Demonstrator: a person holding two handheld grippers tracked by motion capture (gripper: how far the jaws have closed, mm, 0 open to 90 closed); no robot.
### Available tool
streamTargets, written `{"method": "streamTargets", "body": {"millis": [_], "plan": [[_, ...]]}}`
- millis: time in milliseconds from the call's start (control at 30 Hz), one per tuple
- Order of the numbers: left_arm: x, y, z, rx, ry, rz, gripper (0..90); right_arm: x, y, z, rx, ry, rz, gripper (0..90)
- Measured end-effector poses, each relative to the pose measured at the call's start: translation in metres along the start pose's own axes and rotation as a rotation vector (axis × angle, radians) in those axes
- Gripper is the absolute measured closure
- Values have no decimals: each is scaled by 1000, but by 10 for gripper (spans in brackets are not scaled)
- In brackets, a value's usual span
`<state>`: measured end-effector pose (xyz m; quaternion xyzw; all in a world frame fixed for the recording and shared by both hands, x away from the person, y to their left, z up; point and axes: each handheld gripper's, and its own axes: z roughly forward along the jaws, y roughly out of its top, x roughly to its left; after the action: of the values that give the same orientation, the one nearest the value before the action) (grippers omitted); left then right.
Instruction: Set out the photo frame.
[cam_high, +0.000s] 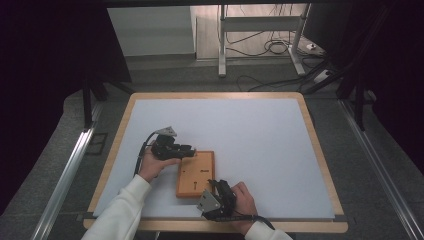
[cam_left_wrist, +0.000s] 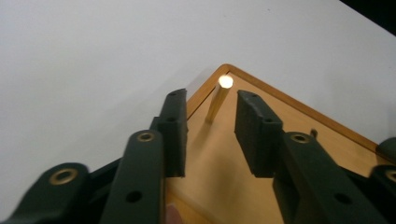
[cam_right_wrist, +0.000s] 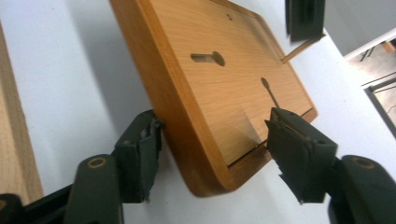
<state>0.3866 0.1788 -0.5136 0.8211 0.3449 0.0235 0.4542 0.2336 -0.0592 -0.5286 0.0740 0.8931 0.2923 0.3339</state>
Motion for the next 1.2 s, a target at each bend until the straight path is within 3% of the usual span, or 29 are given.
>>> {"method": "streamTargets", "body": {"millis": [133,233,367,733,1200], "plan": [[-1,-11,-14,-6,29,14,593,-1,0,1,13,-19,1,379],[3,-16,-19,-11,42,-4,588,-3,0,1,7,-37,4,395],[6,-17,-22,-29,43,-27,580,-9,1,-1,6,-62,7,415],[9,-18,-26,-39,50,-29,578,-24,2,3,4,-124,-2,473],[16,-26,-39,-58,72,-46,540,-56,20,5,0,-109,-38,555]]}}
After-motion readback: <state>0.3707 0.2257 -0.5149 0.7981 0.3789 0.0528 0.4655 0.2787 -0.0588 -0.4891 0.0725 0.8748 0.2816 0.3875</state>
